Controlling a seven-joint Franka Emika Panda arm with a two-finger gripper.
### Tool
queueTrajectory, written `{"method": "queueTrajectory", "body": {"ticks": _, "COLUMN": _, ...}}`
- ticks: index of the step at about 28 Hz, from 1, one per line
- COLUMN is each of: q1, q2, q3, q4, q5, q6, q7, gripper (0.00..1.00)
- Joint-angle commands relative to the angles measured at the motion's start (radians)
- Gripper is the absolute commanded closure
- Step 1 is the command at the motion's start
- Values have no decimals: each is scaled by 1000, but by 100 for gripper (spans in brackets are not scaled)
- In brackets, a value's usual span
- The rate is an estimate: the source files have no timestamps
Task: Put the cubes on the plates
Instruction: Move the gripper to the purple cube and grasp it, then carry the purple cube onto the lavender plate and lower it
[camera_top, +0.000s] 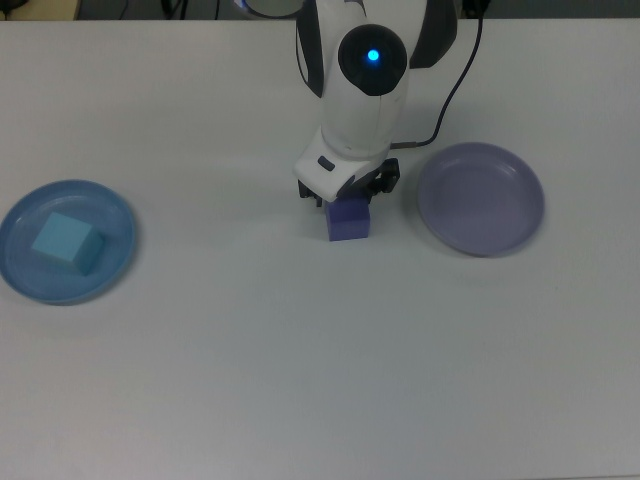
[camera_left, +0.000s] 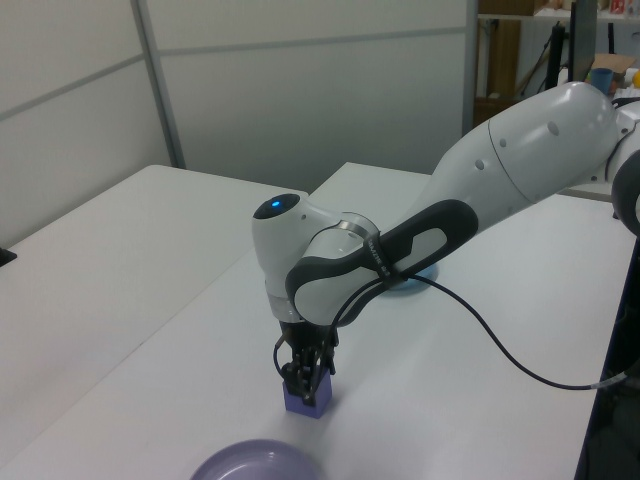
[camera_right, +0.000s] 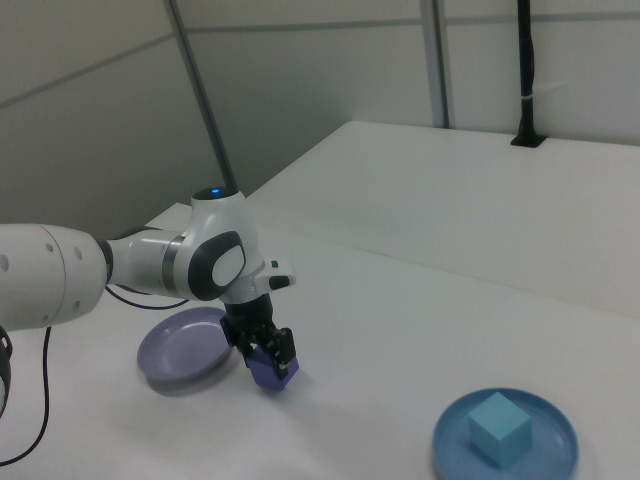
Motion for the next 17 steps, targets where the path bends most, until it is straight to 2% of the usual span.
{"method": "queueTrajectory", "body": {"ticks": 1, "q1": 18, "q2": -14, "q3": -12, "q4": -10, "q5": 5, "q6": 19, "q7": 61, "gripper": 52}}
{"method": "queueTrajectory", "body": {"ticks": 3, "q1": 27, "q2": -27, "q3": -7, "q4": -10, "q5": 3, "q6": 8, "q7": 67, "gripper": 66}}
{"method": "queueTrajectory", "body": {"ticks": 4, "q1": 40, "q2": -32, "q3": -7, "q4": -10, "q5": 5, "q6": 4, "q7": 67, "gripper": 69}}
{"method": "queueTrajectory", "body": {"ticks": 10, "q1": 100, "q2": -95, "q3": -7, "q4": 2, "q5": 8, "q6": -85, "q7": 68, "gripper": 71}}
{"method": "queueTrajectory", "body": {"ticks": 17, "q1": 200, "q2": -97, "q3": -7, "q4": 44, "q5": 8, "q6": -104, "q7": 137, "gripper": 70}}
